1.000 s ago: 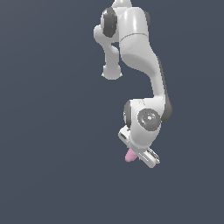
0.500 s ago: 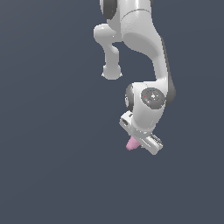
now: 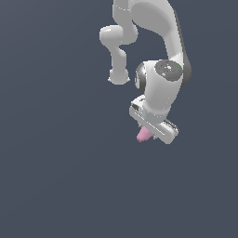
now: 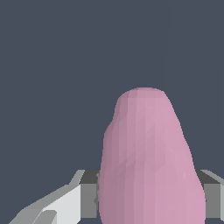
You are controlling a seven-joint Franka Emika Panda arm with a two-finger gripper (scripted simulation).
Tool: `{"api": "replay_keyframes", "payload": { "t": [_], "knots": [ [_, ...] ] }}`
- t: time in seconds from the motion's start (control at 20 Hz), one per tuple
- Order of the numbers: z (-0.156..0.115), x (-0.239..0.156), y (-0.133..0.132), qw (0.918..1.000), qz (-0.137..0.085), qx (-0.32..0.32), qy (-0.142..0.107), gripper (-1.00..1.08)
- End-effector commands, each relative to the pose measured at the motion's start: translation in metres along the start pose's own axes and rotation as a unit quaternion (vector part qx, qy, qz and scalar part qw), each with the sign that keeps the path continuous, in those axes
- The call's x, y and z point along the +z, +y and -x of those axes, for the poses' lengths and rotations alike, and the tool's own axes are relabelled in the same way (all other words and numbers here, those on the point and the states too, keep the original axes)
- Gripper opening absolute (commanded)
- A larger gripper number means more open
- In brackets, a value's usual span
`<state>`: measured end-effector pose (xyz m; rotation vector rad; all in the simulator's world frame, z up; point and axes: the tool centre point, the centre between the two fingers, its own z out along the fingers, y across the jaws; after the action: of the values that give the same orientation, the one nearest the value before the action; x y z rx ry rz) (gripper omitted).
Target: Pick up the object and move it to a goal position.
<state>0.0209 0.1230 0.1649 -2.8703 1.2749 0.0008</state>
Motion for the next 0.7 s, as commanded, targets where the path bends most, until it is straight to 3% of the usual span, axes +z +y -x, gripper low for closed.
{"api": "replay_keyframes", "payload": {
  "t": [0.0,0.65],
  "knots": [
    [0.009,-0.016,0.008,1.0000,0.000,0.000,0.000,-1.00],
    [0.034,-0.061,0.027,1.0000,0.000,0.000,0.000,-1.00]
  ]
}}
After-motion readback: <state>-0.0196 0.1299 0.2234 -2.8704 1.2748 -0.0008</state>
